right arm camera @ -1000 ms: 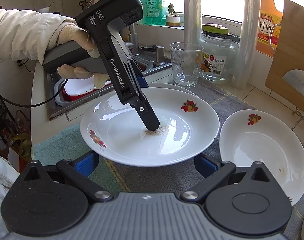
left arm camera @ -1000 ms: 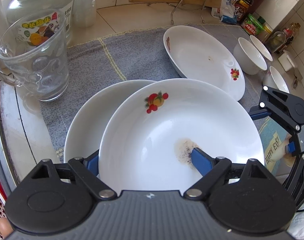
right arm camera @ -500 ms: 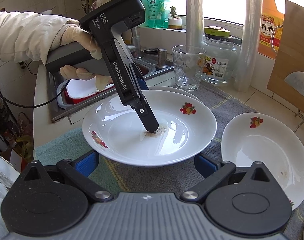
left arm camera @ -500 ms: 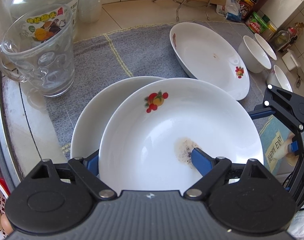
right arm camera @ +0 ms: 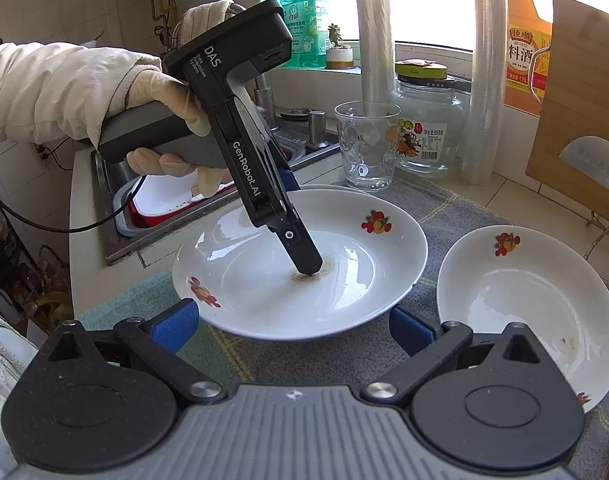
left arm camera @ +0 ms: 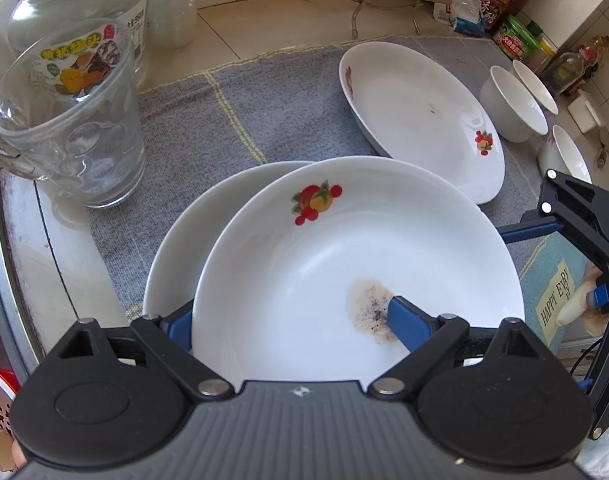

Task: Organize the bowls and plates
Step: 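Lower the stained plate onto the plate beside the sink, open left gripper, then withdraw the left gripper from the stacked plates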

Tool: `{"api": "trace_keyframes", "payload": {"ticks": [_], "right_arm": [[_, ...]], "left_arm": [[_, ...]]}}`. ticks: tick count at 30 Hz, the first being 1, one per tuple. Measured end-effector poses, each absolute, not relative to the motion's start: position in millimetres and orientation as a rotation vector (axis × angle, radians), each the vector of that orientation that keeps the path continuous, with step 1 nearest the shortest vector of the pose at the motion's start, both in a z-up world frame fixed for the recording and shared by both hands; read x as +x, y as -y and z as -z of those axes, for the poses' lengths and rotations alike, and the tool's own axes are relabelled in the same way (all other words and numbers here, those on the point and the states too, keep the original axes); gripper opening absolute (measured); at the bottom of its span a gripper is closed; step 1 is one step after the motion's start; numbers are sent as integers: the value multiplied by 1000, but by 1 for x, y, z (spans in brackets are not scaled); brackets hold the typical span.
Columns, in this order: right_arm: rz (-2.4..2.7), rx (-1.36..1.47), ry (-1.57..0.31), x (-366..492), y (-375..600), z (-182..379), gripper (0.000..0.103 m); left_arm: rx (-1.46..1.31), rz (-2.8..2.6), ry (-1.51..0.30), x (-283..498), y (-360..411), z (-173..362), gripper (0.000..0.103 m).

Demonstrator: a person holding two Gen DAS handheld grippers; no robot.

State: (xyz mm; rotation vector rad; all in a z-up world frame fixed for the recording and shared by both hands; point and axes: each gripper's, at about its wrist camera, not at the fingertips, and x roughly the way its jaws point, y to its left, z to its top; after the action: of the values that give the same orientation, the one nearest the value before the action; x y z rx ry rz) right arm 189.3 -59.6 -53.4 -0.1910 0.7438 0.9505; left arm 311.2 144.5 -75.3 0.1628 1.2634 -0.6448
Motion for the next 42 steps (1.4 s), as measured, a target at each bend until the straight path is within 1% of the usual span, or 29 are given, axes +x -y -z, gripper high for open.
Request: {"api": "trace_keyframes", "payload": {"ticks": [18, 26, 34, 42], "right_arm": [[-954, -213, -763, 192, 49, 60, 103], [-923, -290, -779, 190, 39, 65, 103], [-798, -350, -832, 186, 41, 67, 103], [-593, -353, -867, 183, 63, 57, 103]], "left_arm": [[150, 629, -1214, 307, -161, 58, 94], [130, 603, -1177, 299, -170, 54, 95], [160, 599, -1073, 287, -173, 44, 95], [236, 621, -884, 258, -148, 31, 95]]}}
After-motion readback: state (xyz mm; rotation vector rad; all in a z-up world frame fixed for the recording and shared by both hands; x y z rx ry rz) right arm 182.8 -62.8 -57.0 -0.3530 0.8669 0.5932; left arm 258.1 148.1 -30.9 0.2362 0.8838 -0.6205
